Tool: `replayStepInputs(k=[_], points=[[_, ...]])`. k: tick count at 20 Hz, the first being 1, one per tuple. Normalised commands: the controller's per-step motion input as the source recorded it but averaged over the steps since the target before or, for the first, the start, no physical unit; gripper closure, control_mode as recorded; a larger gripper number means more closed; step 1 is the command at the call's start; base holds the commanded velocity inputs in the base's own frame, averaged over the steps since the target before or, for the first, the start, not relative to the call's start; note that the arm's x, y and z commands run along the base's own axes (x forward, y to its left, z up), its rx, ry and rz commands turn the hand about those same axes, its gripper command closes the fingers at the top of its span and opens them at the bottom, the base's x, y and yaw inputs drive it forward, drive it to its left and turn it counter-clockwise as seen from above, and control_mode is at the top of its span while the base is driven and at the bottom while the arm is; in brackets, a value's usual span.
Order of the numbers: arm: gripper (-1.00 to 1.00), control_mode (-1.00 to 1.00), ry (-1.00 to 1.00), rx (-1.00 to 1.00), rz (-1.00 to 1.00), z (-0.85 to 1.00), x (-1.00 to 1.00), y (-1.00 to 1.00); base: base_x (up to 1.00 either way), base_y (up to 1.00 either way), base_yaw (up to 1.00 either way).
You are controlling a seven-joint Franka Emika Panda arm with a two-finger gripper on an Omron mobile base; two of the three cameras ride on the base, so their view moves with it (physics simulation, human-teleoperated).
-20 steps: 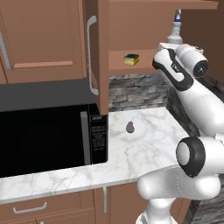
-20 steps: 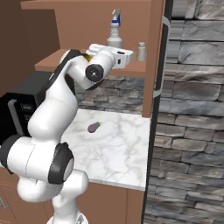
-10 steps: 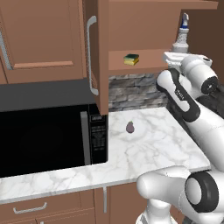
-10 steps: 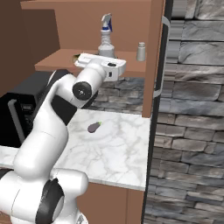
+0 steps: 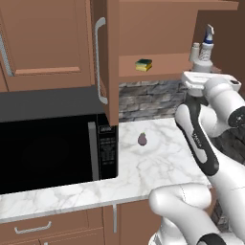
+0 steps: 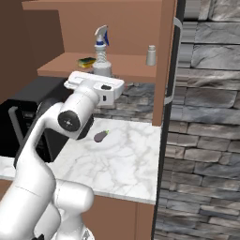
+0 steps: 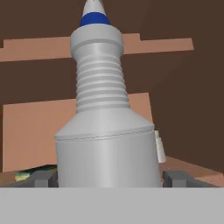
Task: Pick the sponge and spray from the cabinet and place them on the counter.
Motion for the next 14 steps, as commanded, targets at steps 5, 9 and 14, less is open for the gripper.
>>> replayStepInputs(k=[5,9,14], points=[[1.00,-1.00,0.00,0.00,0.00,-0.21,-0.58,0.11,0.00,0.00,0.00],[1.00,-1.00,0.00,0.00,0.00,-0.27,-0.49,0.08,0.00,0.00,0.00],[1.00,-1.00,0.00,0.00,0.00,-0.36,-0.41,0.08,0.00,0.00,0.00]])
